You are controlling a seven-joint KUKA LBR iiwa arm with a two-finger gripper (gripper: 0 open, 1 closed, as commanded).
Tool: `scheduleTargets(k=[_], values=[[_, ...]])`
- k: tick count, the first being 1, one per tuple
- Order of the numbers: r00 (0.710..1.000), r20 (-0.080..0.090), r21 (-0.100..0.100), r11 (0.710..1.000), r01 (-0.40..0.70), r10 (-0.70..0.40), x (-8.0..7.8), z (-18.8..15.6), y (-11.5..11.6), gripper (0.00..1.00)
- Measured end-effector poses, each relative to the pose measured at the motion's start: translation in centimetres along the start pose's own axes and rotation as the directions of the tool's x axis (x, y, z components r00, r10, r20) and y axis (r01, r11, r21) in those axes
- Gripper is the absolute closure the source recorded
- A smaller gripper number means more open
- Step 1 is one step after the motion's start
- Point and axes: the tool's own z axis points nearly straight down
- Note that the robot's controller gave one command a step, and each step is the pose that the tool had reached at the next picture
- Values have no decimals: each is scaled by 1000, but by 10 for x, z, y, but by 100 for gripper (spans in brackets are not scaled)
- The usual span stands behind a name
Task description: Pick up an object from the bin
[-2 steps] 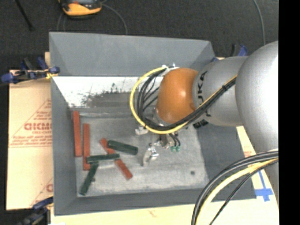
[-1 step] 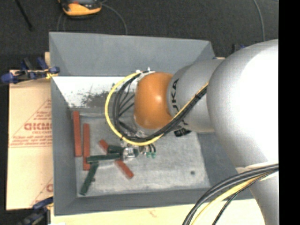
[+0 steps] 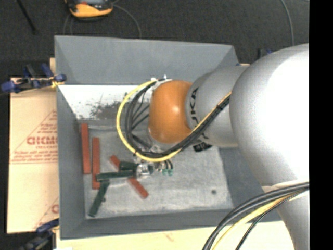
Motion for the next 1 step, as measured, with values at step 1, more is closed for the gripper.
scheduleTargets(k=[1], values=[[1000,12,-4,1000,-5,5,31,-182,-12,100]])
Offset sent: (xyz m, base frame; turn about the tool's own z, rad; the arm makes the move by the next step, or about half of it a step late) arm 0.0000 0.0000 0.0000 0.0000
